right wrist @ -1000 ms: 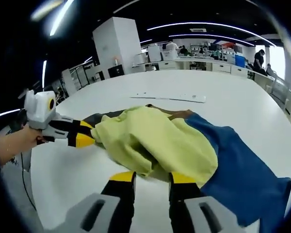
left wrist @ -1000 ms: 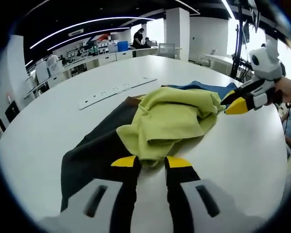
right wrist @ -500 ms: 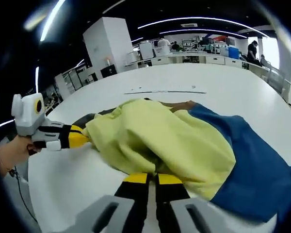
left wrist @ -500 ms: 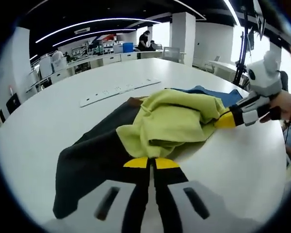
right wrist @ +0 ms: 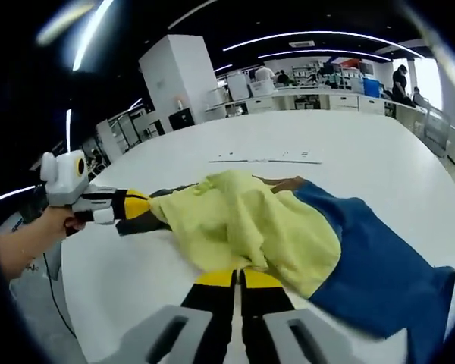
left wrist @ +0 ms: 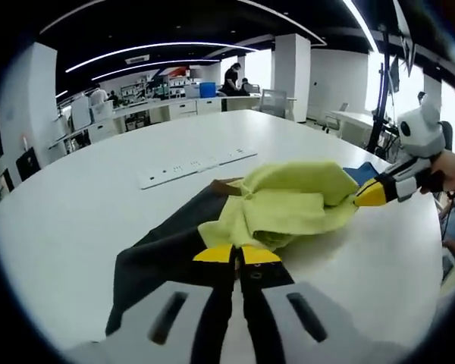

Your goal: Fold the garment on the visible template until the final outline fits inside the template.

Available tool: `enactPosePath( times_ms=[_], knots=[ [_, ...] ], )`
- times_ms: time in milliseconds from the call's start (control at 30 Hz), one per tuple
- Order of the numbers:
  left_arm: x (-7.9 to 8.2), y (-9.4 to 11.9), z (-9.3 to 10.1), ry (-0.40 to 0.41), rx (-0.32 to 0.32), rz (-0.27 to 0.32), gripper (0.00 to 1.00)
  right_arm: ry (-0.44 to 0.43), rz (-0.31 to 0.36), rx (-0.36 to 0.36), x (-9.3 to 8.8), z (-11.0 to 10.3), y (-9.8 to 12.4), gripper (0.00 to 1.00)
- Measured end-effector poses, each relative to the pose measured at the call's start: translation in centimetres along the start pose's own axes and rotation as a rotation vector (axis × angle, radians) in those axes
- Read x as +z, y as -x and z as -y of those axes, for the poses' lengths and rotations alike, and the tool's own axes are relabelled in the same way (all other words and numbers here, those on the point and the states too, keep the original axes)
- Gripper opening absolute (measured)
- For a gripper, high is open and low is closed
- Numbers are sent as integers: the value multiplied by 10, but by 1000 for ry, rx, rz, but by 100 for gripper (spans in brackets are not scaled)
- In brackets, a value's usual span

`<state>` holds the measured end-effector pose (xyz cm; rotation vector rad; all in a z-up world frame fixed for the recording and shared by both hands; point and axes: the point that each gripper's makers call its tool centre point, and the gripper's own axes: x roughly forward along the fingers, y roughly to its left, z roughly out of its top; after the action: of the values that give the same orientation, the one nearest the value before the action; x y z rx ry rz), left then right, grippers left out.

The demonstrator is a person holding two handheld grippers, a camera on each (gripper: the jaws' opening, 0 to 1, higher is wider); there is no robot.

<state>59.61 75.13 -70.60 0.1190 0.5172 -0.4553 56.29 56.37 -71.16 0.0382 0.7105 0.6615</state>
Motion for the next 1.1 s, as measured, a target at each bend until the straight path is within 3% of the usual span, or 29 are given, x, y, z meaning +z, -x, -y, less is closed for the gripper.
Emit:
enactPosePath(
  times_ms=[333,533,867,1100],
  knots=[
    [20,15,-7,-14,26,38,0,-2,79,-72,23,20,70,0],
    [30,18,-22,-19,58,54,0,-3,108,-106,33,30,100,0],
    [57,-6,-44,7,118,110,0,-2,130,-197,46,61,119,0],
    [50,-38,-48,14,135,89,0,4,70,-229,24,77,111,0]
  ],
)
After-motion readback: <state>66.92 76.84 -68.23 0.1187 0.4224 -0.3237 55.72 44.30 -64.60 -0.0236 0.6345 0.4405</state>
